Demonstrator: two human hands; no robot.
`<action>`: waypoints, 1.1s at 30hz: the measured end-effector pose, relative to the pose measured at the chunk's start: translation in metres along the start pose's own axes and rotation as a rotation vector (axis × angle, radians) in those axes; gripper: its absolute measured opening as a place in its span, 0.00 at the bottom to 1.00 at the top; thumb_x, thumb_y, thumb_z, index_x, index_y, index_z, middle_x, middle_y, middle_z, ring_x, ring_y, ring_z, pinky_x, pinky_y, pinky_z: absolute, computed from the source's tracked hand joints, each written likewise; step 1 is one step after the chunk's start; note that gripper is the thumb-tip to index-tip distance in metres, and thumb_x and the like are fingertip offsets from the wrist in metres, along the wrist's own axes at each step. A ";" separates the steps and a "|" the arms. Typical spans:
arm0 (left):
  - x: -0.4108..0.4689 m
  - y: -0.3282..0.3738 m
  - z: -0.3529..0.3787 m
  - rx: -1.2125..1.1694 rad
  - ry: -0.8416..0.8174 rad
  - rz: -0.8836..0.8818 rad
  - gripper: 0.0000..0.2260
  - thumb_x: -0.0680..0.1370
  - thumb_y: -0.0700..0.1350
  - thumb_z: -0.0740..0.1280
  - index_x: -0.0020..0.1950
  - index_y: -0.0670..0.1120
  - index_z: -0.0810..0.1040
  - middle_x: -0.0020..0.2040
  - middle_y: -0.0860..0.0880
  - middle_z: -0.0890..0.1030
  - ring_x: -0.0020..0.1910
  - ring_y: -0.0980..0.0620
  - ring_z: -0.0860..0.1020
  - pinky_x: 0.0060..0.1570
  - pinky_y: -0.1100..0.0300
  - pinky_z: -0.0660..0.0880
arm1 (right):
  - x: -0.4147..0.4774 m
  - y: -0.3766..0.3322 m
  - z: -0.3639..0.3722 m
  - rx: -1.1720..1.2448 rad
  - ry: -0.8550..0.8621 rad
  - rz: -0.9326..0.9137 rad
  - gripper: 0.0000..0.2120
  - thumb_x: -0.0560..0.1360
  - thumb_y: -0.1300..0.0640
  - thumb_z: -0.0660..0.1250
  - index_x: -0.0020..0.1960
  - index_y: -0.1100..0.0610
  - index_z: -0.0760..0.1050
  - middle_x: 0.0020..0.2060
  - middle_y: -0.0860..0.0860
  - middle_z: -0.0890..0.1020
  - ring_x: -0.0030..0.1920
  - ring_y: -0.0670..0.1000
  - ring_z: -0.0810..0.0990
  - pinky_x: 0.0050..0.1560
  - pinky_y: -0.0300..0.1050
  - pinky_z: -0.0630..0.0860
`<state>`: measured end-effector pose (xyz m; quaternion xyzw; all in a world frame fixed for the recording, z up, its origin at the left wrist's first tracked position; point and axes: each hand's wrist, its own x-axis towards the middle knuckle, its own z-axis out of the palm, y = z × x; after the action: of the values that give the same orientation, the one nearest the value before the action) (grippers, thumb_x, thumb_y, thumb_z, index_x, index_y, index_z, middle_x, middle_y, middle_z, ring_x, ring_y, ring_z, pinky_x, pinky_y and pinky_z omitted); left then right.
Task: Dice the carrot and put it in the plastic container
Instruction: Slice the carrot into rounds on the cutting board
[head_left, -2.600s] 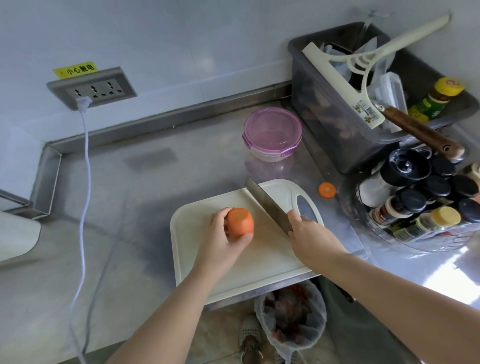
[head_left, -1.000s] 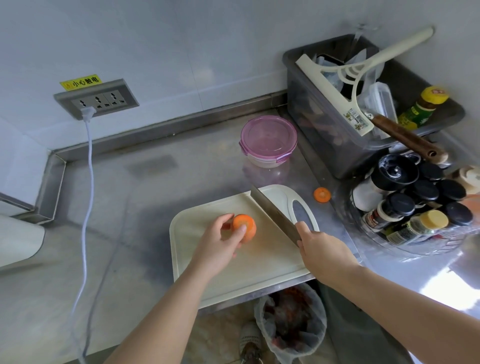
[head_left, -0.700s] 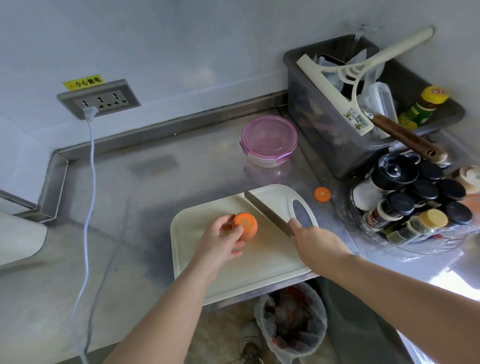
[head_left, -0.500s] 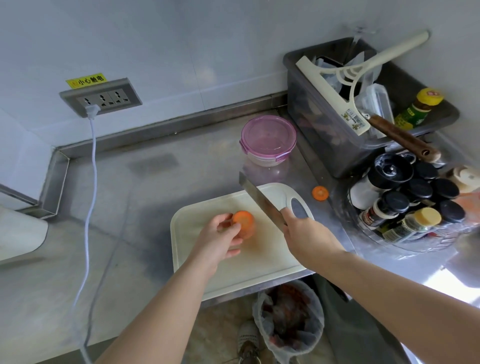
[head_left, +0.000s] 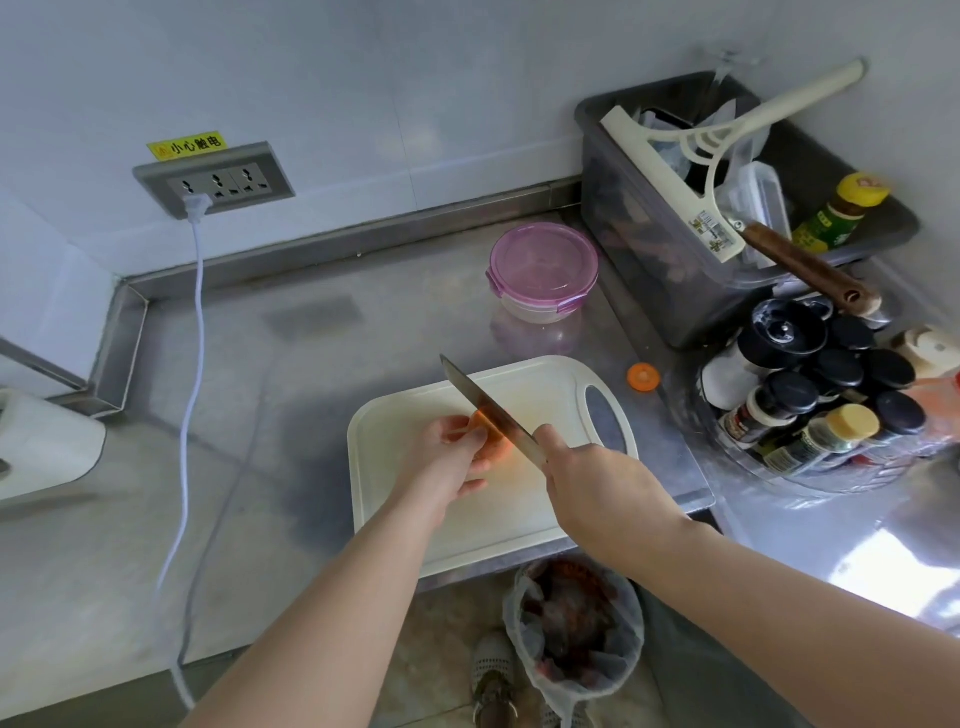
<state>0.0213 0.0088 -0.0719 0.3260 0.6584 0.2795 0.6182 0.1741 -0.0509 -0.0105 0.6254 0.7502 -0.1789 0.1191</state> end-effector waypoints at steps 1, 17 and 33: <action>0.000 0.000 0.000 -0.001 0.003 0.001 0.05 0.79 0.46 0.66 0.53 0.51 0.73 0.52 0.48 0.81 0.45 0.51 0.83 0.40 0.55 0.79 | 0.000 -0.001 0.000 0.017 0.003 0.008 0.17 0.79 0.65 0.55 0.66 0.54 0.61 0.51 0.52 0.76 0.28 0.49 0.67 0.27 0.43 0.69; 0.001 0.000 0.003 0.037 0.000 0.058 0.05 0.80 0.46 0.64 0.54 0.47 0.72 0.44 0.51 0.80 0.43 0.49 0.81 0.45 0.53 0.79 | 0.003 -0.013 -0.022 0.023 -0.069 0.001 0.15 0.80 0.64 0.54 0.66 0.58 0.62 0.41 0.53 0.68 0.29 0.47 0.62 0.31 0.41 0.65; 0.003 0.001 0.006 0.064 0.029 0.041 0.05 0.80 0.45 0.63 0.54 0.47 0.71 0.51 0.45 0.80 0.39 0.50 0.80 0.42 0.54 0.80 | 0.018 -0.015 -0.011 0.159 -0.078 0.053 0.16 0.78 0.67 0.55 0.65 0.60 0.60 0.39 0.53 0.72 0.46 0.58 0.79 0.36 0.46 0.69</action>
<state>0.0272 0.0119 -0.0732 0.3552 0.6689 0.2754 0.5920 0.1568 -0.0319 -0.0060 0.6452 0.7114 -0.2589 0.1027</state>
